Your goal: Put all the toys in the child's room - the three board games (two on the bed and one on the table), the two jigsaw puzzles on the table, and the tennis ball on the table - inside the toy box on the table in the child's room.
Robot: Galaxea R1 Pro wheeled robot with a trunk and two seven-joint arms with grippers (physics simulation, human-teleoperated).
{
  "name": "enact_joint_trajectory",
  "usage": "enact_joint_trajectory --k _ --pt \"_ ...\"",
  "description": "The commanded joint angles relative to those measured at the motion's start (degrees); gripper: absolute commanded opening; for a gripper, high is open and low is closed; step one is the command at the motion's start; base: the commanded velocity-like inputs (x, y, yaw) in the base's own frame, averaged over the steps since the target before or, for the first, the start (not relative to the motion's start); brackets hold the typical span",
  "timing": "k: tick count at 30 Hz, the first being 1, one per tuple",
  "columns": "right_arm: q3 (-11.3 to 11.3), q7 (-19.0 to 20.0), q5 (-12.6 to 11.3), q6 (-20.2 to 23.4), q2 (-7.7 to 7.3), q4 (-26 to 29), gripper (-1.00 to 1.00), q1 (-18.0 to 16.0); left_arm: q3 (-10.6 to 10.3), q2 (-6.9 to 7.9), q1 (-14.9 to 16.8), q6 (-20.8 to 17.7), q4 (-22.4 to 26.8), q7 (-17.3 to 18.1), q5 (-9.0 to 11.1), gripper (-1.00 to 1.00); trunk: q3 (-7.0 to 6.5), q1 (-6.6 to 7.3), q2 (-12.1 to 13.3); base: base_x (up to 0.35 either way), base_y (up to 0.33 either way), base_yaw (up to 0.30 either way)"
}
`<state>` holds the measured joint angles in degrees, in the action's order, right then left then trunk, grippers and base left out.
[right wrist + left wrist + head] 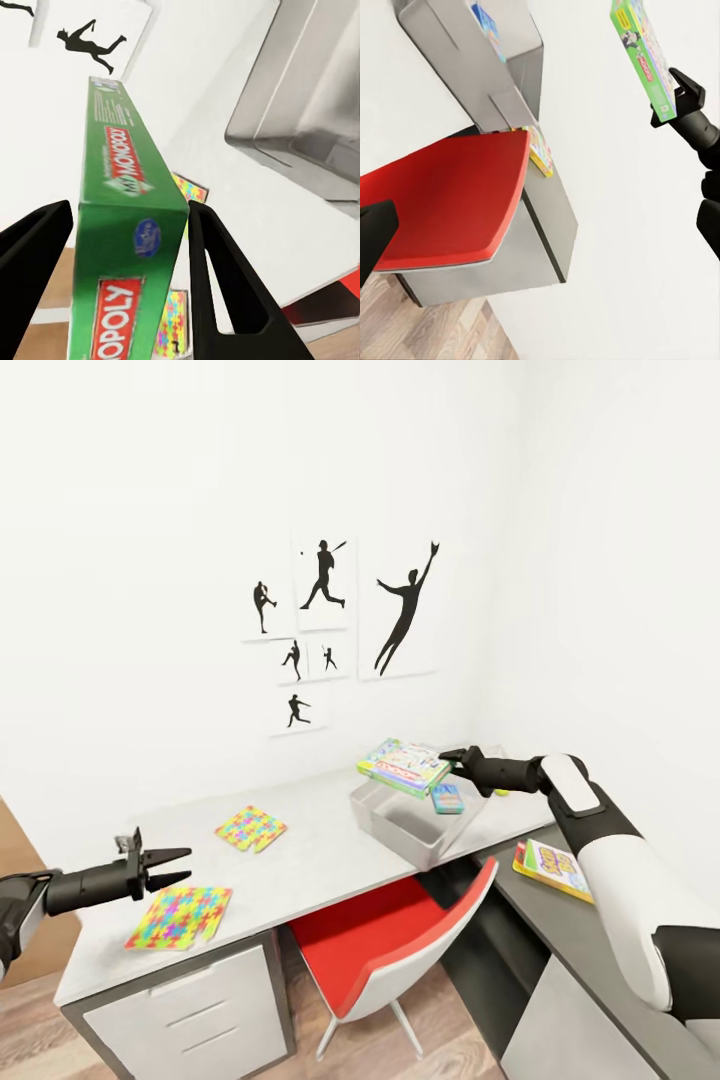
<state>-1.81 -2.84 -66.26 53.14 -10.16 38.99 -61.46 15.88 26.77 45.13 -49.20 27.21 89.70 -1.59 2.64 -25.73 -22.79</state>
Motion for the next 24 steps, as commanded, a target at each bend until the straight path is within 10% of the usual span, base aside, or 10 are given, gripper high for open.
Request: enact_joint_trajectory --k 1,24 --pt "-0.18 -0.18 -0.5 0.04 -0.08 0.0 -1.0 -0.03 0.08 0.01 0.08 -0.59 0.02 0.3 -0.19 1.0 0.14 -0.06 -0.12 0.211 0.0 0.0" --pt "-0.29 0.02 -0.18 -0.23 -0.11 -0.2 -1.0 0.04 3.18 0.07 0.05 -0.02 -0.05 0.3 -0.21 1.0 0.14 -0.06 -0.12 0.092 0.0 0.0"
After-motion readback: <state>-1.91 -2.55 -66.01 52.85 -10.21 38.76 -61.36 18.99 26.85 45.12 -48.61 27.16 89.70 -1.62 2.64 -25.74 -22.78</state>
